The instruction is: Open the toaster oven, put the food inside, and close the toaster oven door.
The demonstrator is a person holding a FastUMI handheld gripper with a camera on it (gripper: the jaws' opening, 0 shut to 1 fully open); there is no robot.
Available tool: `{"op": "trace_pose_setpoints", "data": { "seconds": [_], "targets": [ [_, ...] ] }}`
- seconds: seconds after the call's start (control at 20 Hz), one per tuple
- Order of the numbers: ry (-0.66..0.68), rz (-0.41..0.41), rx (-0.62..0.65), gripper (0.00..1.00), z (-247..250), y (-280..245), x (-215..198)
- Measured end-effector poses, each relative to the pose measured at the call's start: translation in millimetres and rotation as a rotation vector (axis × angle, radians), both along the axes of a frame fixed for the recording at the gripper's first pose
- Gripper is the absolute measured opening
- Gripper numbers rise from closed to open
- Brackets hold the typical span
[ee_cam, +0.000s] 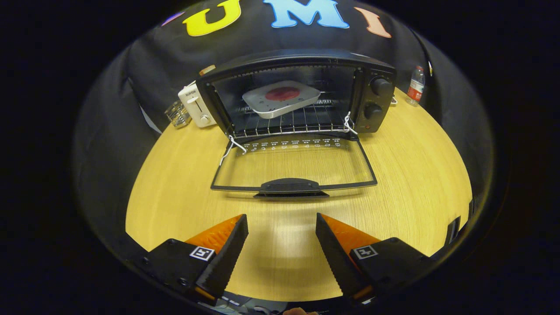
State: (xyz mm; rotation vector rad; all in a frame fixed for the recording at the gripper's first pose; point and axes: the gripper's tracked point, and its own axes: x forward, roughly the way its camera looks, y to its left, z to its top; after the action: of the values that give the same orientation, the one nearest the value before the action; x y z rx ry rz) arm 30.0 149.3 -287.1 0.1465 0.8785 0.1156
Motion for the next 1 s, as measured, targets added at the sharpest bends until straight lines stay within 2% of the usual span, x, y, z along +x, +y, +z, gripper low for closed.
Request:
{"op": "trace_pose_setpoints", "data": {
  "seconds": [0.6,1.0],
  "targets": [
    [0.112,-0.011,-0.081,0.99,-48.0,-6.0,26.2],
    [0.122,-0.06,-0.094,0.99,-47.7,-3.7,29.2]
  ]
}}
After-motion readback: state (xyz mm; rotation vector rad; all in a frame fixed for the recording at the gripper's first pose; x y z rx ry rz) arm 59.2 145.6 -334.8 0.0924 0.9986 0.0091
